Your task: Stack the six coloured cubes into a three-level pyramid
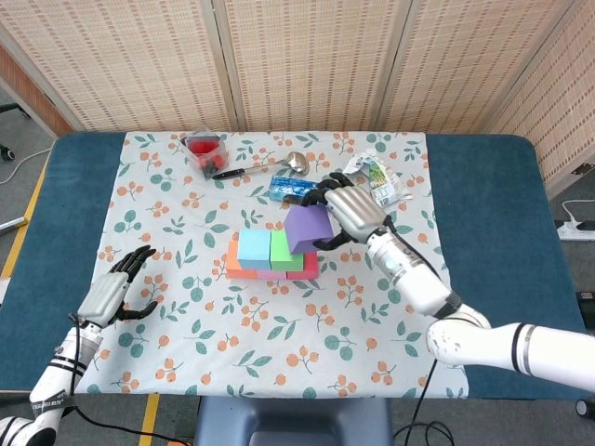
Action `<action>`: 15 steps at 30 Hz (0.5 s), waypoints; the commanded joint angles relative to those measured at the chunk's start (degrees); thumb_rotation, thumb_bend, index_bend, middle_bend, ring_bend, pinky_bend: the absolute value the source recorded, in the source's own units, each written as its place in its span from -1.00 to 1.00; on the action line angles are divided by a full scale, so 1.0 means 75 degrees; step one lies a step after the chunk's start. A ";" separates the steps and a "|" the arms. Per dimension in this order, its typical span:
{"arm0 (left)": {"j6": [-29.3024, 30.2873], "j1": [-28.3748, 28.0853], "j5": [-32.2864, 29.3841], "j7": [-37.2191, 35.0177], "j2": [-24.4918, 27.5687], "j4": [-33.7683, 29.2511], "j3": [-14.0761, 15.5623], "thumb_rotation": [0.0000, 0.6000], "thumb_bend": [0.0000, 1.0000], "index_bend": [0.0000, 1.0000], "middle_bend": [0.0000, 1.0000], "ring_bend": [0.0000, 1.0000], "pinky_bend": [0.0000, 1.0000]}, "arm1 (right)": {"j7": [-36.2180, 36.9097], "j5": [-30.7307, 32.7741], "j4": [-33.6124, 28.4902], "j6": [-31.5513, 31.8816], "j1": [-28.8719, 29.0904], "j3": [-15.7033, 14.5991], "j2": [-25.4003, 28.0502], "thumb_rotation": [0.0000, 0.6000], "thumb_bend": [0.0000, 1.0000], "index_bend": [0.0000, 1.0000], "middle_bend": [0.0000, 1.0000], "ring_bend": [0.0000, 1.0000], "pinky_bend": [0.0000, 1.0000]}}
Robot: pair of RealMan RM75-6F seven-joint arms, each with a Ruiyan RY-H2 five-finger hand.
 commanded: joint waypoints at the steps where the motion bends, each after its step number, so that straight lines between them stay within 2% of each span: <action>1: 0.0013 0.0015 0.0019 -0.0048 0.0005 0.0006 -0.0010 1.00 -0.38 -0.90 -1.00 -1.00 -0.73 | -0.0979 0.1133 -0.0089 0.0420 0.0846 -0.0055 -0.0513 1.00 -0.68 -0.06 -0.21 -0.70 -1.00; 9: 0.0021 0.0041 0.0145 -0.0205 -0.0001 0.0061 0.0001 1.00 -0.38 -0.91 -1.00 -1.00 -0.73 | -0.2199 0.2508 -0.0063 0.1239 0.1755 -0.0127 -0.1028 1.00 -0.68 -0.09 -0.21 -0.70 -1.00; 15: 0.0018 0.0051 0.0277 -0.0404 -0.0010 0.0147 0.0026 1.00 -0.38 -0.92 -1.00 -1.00 -0.74 | -0.2760 0.3128 -0.0086 0.1729 0.2087 -0.0128 -0.1300 1.00 -0.68 -0.11 -0.21 -0.70 -1.00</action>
